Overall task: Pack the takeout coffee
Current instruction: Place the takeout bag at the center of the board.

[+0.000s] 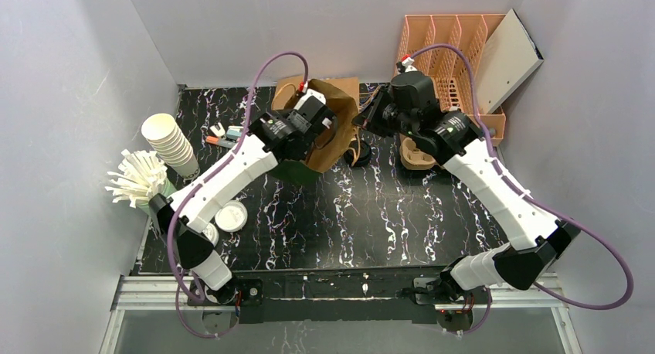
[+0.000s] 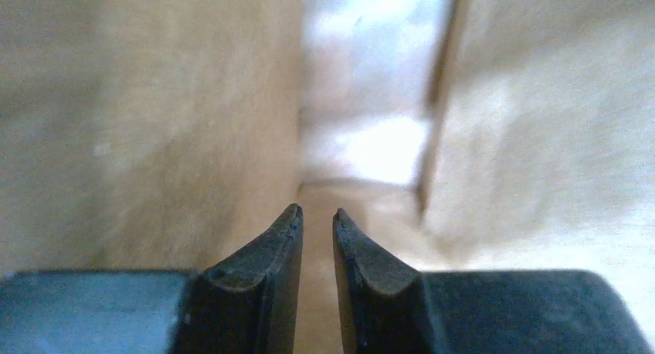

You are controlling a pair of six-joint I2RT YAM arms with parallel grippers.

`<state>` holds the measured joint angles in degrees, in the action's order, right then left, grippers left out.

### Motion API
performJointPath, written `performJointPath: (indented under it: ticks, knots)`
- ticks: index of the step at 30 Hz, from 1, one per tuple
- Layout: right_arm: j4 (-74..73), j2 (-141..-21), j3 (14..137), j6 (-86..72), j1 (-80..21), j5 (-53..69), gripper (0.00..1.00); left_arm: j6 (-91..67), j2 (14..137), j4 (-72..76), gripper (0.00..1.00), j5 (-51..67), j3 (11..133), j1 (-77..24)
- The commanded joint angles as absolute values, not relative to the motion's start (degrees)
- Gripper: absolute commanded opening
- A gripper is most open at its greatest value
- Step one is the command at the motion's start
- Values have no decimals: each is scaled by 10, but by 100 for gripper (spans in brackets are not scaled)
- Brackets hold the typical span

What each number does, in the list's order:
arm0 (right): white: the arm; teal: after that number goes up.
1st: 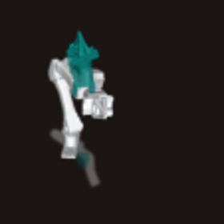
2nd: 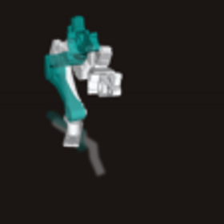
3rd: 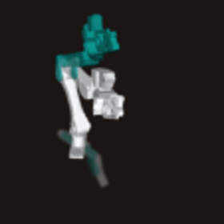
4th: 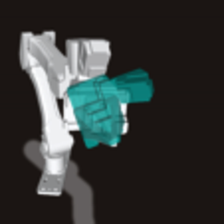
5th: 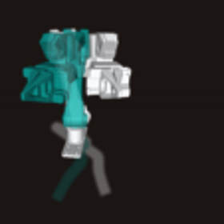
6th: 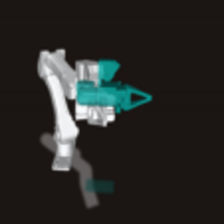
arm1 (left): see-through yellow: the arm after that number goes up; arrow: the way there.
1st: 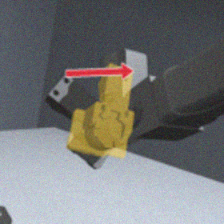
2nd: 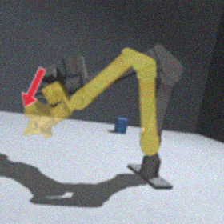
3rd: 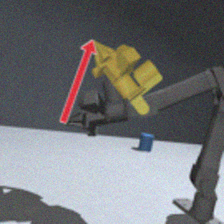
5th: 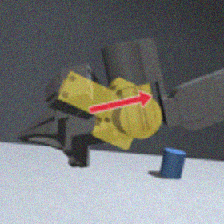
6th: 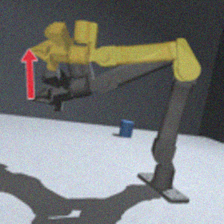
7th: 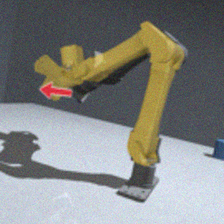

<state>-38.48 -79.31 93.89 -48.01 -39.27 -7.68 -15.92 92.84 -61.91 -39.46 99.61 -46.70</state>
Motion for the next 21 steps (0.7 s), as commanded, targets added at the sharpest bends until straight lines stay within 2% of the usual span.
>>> performJointPath:
  ticks: [1,4,8,14,18,21]
  knots:
    - [-346,-795,921,-514,-390,-26,1,-155,913,-639,21,-348,1045,-461]
    - [-352,-802,927,-529,-389,-11,1,-156,908,-645,24,-318,1057,-461]
    - [-375,-816,938,-536,-390,-4,1,-153,885,-625,35,-241,1068,-461]
    - [-393,-821,940,-545,-389,-29,1,-159,889,-649,45,-169,1179,-461]
    - [-392,-819,937,-543,-389,-46,1,-169,877,-647,60,-138,1241,-461]
    - [-395,-821,937,-543,-389,-49,1,-175,871,-653,66,-146,1281,-461]
